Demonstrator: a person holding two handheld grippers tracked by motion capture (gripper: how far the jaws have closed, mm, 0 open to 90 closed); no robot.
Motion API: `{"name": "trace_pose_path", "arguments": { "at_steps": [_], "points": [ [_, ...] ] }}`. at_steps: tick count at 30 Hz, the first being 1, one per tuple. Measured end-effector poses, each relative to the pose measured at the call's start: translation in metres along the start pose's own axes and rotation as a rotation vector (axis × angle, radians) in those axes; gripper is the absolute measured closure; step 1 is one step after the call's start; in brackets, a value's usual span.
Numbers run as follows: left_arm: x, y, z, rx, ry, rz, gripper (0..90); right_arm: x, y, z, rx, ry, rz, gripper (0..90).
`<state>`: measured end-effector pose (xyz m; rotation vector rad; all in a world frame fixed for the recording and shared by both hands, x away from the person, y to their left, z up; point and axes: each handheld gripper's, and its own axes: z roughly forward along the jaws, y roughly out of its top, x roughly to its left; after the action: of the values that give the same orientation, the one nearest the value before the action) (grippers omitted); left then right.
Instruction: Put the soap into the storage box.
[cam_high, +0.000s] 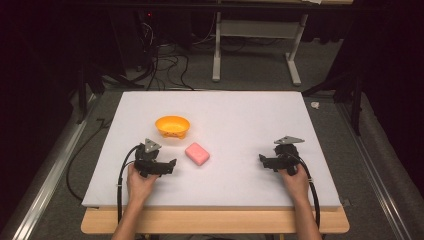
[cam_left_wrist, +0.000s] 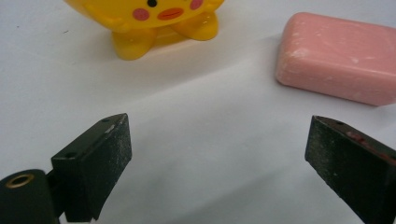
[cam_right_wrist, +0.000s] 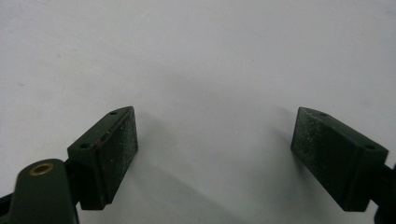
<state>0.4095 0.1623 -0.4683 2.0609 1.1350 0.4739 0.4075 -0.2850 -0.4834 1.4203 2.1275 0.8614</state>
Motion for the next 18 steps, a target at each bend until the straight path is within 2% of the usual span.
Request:
{"name": "trace_pose_path", "arguments": {
  "at_steps": [1,7,18],
  "points": [
    [-0.003,0.001,-0.002,-0.004,-0.017,0.005,8.0,0.000,0.000,0.000,0.000,0.000,0.000,15.1],
    [-0.012,0.002,-0.006,-0.020,-0.043,0.017,7.8,0.000,0.000,0.000,0.000,0.000,0.000,15.1],
    [-0.028,0.005,-0.004,-0.011,-0.097,0.053,5.9,0.000,0.000,0.000,0.000,0.000,0.000,15.1]
  ]
}}
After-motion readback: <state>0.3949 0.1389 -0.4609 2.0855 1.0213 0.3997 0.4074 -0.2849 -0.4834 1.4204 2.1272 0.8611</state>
